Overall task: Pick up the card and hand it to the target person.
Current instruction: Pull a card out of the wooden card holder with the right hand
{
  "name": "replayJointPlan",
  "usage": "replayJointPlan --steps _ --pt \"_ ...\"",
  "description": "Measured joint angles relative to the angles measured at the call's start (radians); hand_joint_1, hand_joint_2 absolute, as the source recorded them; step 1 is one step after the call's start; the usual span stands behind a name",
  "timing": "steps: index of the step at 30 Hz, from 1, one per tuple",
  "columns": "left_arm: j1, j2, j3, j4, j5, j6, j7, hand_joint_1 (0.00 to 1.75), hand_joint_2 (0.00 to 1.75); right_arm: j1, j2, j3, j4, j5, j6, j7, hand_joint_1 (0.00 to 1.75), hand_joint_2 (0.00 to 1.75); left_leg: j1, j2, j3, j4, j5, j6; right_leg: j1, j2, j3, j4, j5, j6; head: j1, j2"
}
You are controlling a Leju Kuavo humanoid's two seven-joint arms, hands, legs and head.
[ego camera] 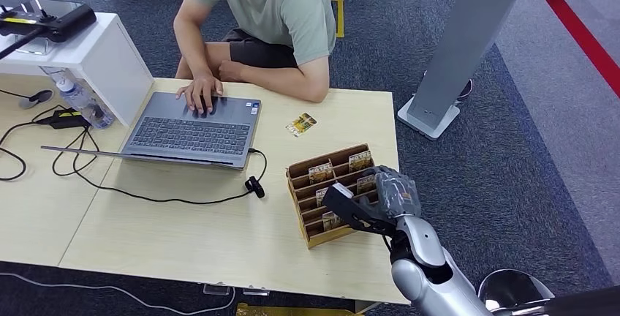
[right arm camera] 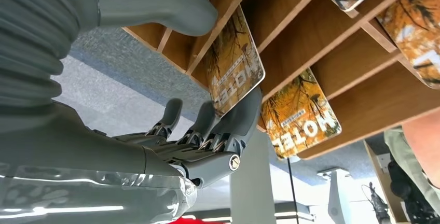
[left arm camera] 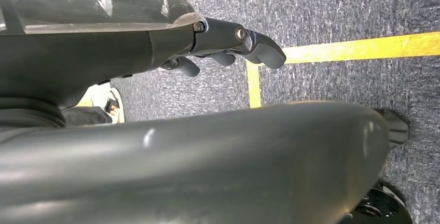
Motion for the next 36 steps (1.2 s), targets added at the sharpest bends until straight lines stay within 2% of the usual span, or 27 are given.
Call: replayJointPlan --steps 6,11,23,36 --pt "0.0 0.0 0.0 0.0 0.0 0.0 0.0 0.0 0.0 0.0 0.0 0.0 0.002 0.0 0.0 0.0 0.91 1.75 0.0 0.0 0.0 0.0 0.0 0.0 0.0 0.0 0.0 0.0 0.0 0.0 0.0 0.0" --pt "0.0 0.0 0.0 0.0 0.0 0.0 0.0 0.0 0.0 -0.001 0.0 0.0 0.002 0.0 0.0 0.0 1.17 1.75 0.0 0.0 0.0 0.0 0.0 0.0 0.0 0.0 0.0 0.0 0.0 0.0 0.0 0.0" --pt "0.0 0.0 0.0 0.0 -0.002 0.004 -0.003 0.0 0.0 -0.004 0.0 0.0 0.004 -0.012 -0.004 -0.004 1.46 1.75 0.0 0.0 0.0 0.0 0.0 0.0 0.0 0.0 0.0 0.0 0.0 0.0 0.0 0.0" --pt "0.0 0.0 0.0 0.0 -0.022 0.012 -0.004 0.0 0.0 -0.005 0.0 0.0 0.006 -0.016 -0.008 -0.001 1.5 1.75 0.0 0.0 0.001 0.0 0.0 0.0 0.0 0.0 0.001 0.0 0.0 0.0 0.0 0.0"
